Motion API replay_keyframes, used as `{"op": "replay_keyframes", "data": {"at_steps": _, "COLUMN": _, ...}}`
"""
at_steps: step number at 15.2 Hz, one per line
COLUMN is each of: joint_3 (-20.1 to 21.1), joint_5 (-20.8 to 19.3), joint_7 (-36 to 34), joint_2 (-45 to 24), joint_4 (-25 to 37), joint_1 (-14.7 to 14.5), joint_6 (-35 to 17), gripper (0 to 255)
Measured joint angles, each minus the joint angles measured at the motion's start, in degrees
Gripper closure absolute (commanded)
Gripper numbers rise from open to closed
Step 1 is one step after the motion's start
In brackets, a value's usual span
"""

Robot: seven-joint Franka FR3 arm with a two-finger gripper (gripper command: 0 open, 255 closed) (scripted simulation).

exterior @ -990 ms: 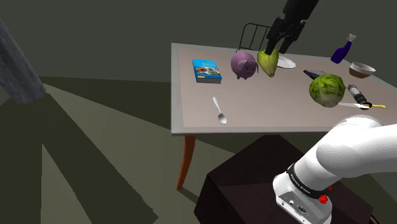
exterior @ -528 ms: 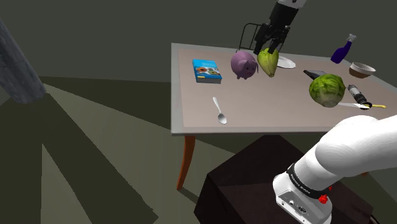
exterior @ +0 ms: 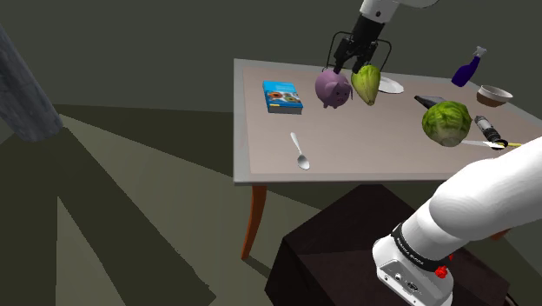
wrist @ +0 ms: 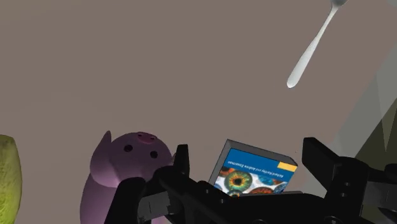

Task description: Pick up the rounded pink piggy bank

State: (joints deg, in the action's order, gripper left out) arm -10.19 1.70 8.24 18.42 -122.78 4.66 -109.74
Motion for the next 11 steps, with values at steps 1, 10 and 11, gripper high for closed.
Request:
{"op": "replay_keyframes", "data": {"at_steps": 1, "joint_3": -0.5, "joint_5": 0.3, "joint_7": 0.4, "joint_2": -2.2, "joint_4": 1.5, "joint_1": 0.1, "joint_6": -0.9, "gripper": 0}}
{"op": "replay_keyframes", "data": {"at_steps": 10, "joint_3": -4.2, "joint_5": 4.8, "joint_7": 4.8, "joint_2": -19.1, "joint_4": 13.7, "joint_1": 1.9, "joint_6": -7.5, "gripper": 0}}
{"op": "replay_keyframes", "data": {"at_steps": 11, "joint_3": -4.5, "joint_5": 5.6, "joint_7": 5.4, "joint_2": -21.3, "joint_4": 15.1, "joint_1": 2.3, "joint_6": -8.4, "gripper": 0}}
